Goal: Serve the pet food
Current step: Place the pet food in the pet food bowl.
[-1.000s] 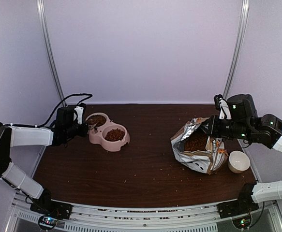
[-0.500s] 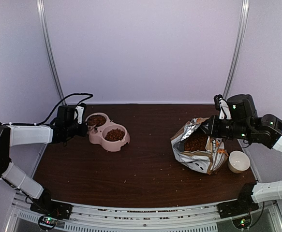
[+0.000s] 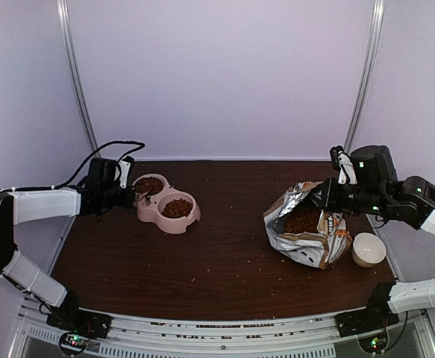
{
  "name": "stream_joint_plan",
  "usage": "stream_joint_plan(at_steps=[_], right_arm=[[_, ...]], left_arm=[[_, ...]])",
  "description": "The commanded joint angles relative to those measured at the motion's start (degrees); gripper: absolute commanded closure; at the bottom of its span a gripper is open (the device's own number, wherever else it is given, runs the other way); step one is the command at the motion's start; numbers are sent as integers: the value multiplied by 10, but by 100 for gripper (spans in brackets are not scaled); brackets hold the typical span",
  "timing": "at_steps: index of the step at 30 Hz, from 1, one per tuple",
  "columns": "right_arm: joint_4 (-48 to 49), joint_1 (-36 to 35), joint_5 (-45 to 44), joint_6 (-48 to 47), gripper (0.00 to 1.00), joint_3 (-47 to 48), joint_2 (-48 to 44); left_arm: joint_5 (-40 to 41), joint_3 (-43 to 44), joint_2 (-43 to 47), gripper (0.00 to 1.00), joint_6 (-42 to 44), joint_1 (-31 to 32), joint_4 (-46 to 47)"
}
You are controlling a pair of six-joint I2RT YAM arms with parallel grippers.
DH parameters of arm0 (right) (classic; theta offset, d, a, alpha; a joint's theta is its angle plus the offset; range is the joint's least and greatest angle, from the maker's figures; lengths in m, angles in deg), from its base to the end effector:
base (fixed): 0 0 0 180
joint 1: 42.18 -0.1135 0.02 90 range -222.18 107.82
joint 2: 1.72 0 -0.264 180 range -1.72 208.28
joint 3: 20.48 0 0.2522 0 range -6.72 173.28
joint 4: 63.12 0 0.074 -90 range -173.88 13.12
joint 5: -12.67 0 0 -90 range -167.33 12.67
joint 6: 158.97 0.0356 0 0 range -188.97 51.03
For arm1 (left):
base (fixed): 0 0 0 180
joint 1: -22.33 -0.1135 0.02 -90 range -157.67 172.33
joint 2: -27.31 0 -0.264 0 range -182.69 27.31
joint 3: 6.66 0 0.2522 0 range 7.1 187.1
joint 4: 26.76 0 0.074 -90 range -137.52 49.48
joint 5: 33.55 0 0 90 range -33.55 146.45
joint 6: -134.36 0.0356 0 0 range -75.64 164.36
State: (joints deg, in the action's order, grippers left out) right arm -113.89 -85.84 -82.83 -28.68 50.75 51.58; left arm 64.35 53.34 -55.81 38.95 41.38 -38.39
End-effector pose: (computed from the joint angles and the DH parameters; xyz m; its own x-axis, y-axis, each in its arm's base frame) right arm 0.1428 0.1316 0.3435 -0.7060 0.2160 -0.6745 -0.2260 0.8338 0.5037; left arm 0.2947 -0.0966 0.2143 -0.5568 0.0935 -0.8254 0.1648 0.9863 0.0005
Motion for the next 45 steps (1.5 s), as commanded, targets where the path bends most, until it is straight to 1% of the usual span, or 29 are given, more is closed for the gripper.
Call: stream_joint_plan(at_steps=[1,10,16,33,45], right_arm=[[36,8,-16,7,100,2,-14],[34,8,-15,8,100,1,-15],[34,8,-16,9,100,-2,-20],[32,9,-18,9,100,-3,-22],[34,13,-14,7,100,-6,-20]], left_arm=[[-6,34,9,100,14,-5,-2],[-8,71,5,100,23,-5,-57],[-3,85,-1,100,25,-6,-78],[11,117,-8,100,32,-5,-103],[-1,110,5,100,40,-5,-108]])
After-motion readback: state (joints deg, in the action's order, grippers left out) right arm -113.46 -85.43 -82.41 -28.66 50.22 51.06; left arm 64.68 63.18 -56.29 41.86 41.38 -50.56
